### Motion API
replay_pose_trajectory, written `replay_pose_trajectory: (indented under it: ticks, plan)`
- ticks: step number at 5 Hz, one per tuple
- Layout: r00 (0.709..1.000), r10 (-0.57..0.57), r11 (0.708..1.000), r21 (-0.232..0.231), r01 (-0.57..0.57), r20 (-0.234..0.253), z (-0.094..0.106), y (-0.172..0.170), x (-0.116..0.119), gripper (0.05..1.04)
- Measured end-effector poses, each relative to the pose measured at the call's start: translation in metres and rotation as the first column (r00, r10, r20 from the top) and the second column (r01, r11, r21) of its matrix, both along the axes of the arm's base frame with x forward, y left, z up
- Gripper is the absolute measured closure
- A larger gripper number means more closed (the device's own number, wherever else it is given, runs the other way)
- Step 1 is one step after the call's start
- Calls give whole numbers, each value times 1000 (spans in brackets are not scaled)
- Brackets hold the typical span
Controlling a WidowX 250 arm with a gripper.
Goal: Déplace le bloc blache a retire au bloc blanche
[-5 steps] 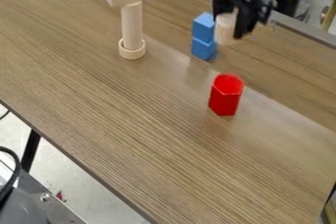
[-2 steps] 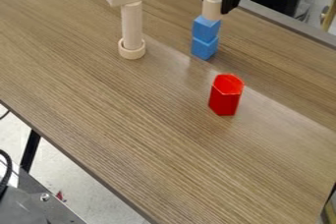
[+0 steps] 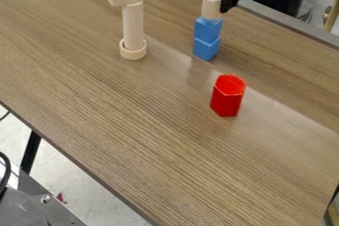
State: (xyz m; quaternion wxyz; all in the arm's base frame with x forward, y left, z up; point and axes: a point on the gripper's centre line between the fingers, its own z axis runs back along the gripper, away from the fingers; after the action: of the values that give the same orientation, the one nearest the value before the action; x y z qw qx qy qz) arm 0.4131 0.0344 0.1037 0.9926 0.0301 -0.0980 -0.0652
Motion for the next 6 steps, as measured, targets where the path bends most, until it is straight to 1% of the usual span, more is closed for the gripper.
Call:
replay_pose_trajectory:
  ticks: [1, 2, 3, 4, 5, 6]
  plan:
    - [1000, 1, 1000, 2, -1, -14, -4, 1, 2, 551]
    - [1000, 6, 1000, 4, -6, -12, -4, 1, 4, 551]
    - [1000, 9, 1000, 4, -9, -28, -11, 2, 4, 551]
    - [999, 9, 1000, 8, -9, -31, -11, 2, 3, 551]
    - [999, 17, 1000, 16, -17, -34, -12, 3, 3, 491]
    - [999, 16, 1000, 18, -15, -44, -17, 0, 2, 182]
